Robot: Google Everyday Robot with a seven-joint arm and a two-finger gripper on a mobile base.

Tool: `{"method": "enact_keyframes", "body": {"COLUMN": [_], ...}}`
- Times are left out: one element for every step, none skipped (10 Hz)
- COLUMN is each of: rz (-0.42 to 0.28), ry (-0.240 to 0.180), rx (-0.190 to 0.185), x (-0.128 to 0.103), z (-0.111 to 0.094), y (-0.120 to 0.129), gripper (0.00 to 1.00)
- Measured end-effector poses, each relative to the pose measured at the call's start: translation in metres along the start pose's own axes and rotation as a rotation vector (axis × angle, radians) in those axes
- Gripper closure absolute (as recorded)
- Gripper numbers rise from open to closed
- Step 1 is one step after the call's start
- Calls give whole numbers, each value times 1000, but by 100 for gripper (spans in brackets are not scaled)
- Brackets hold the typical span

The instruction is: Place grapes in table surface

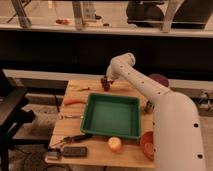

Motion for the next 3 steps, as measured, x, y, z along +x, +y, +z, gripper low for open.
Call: {"method": "enact_keyframes", "body": {"rz": [1, 2, 5], "ry": [2, 3, 4], "rx": [-5, -9, -13], "x": [-1, -3, -3], "z": [0, 0, 1], "y": [1, 1, 2], "gripper": [20, 20, 20]}}
